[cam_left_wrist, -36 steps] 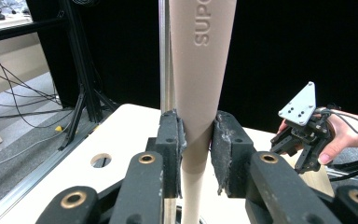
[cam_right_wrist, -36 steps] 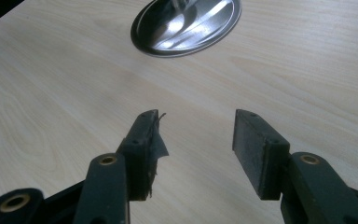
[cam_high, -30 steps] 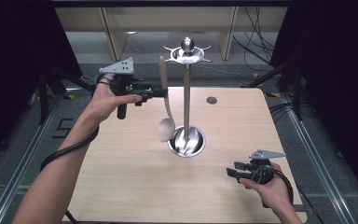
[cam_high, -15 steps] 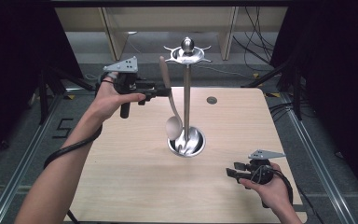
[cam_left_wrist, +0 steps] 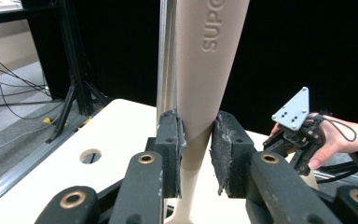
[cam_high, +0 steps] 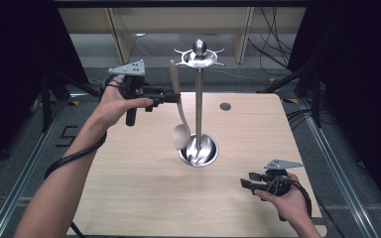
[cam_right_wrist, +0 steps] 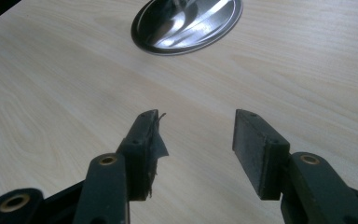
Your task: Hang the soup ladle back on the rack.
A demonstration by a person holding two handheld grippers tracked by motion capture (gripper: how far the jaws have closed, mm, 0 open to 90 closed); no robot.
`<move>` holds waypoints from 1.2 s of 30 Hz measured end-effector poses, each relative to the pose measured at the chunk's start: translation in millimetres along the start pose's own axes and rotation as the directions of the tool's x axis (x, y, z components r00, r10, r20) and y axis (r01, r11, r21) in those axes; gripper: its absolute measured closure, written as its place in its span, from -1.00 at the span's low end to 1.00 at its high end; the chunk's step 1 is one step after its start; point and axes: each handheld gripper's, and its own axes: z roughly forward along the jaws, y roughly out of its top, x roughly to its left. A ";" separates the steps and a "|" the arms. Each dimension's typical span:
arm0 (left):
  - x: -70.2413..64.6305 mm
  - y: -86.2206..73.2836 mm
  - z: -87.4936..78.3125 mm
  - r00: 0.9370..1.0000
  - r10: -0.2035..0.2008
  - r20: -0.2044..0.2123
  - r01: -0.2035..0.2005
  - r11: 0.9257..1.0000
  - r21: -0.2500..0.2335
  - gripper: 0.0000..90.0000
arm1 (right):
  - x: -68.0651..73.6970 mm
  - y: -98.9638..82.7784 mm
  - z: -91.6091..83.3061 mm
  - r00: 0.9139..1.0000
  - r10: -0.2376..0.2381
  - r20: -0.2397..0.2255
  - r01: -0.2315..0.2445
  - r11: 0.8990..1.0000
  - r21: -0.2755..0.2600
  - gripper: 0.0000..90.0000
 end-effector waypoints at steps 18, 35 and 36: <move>-2.6 10.4 -3.1 1.000 -0.013 0.001 0.013 0.997 0.080 0.61 | -0.6 -0.2 0.1 1.000 0.000 0.002 0.000 1.000 -0.001 0.14; -2.8 15.9 1.8 1.000 -0.025 0.007 0.023 0.991 0.131 0.61 | -0.5 -0.4 0.5 1.000 -0.002 0.000 0.002 1.000 0.001 0.14; -2.5 16.2 2.4 1.000 -0.021 0.006 0.020 0.991 0.133 0.61 | 1.4 -1.0 1.7 0.999 0.030 -0.020 -0.030 1.000 -0.004 0.14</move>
